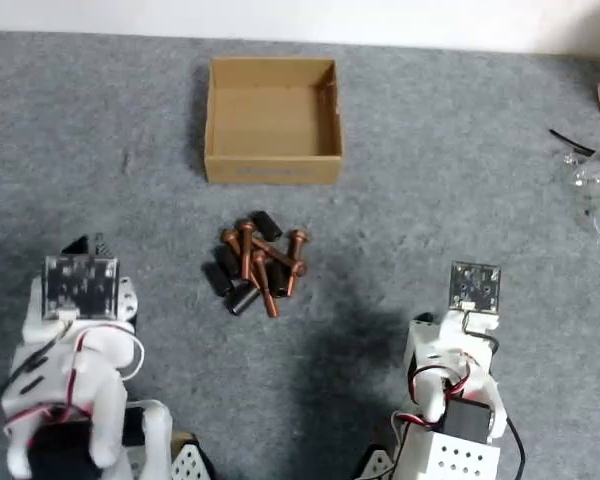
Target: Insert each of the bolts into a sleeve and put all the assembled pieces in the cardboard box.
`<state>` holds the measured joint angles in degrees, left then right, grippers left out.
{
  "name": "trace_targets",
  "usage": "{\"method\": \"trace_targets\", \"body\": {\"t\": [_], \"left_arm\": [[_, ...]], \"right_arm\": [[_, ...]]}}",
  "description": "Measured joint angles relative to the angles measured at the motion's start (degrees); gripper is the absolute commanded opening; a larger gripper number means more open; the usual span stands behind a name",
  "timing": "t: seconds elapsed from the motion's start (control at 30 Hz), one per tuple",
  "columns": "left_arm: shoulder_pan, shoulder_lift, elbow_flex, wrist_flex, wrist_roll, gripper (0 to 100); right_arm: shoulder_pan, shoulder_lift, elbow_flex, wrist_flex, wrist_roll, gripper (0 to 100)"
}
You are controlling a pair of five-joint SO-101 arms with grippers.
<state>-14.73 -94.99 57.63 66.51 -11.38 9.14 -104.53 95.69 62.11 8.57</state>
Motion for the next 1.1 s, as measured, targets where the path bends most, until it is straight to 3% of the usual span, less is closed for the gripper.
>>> {"method": "trace_targets", "body": {"t": [0.13, 0.37, 0.57, 0.7, 0.87, 1.1], "left_arm": [[4.1, 15.6, -9.7, 0.0, 0.4, 6], [7.4, 50.8, -26.0, 0.0, 7.3, 6], [8.9, 74.5, -29.6, -0.2, 13.7, 6], [9.1, 78.3, -26.4, -1.4, 18.7, 6], [9.1, 78.9, -20.4, -10.4, 20.1, 6], [7.0, 78.9, -17.2, -16.5, 20.3, 6]], "right_arm": [[0.0, 0.0, 0.0, 0.0, 0.0, 18.3], [0.4, 0.0, 0.0, 0.0, 0.0, 18.3], [1.6, 0.0, 0.0, 0.0, 0.0, 18.3], [2.1, 0.0, 0.0, 0.0, 0.0, 18.3], [1.3, 0.0, -1.1, 0.1, -0.4, 18.3], [-14.2, 10.1, -8.8, -1.1, -1.0, 18.3]]}}
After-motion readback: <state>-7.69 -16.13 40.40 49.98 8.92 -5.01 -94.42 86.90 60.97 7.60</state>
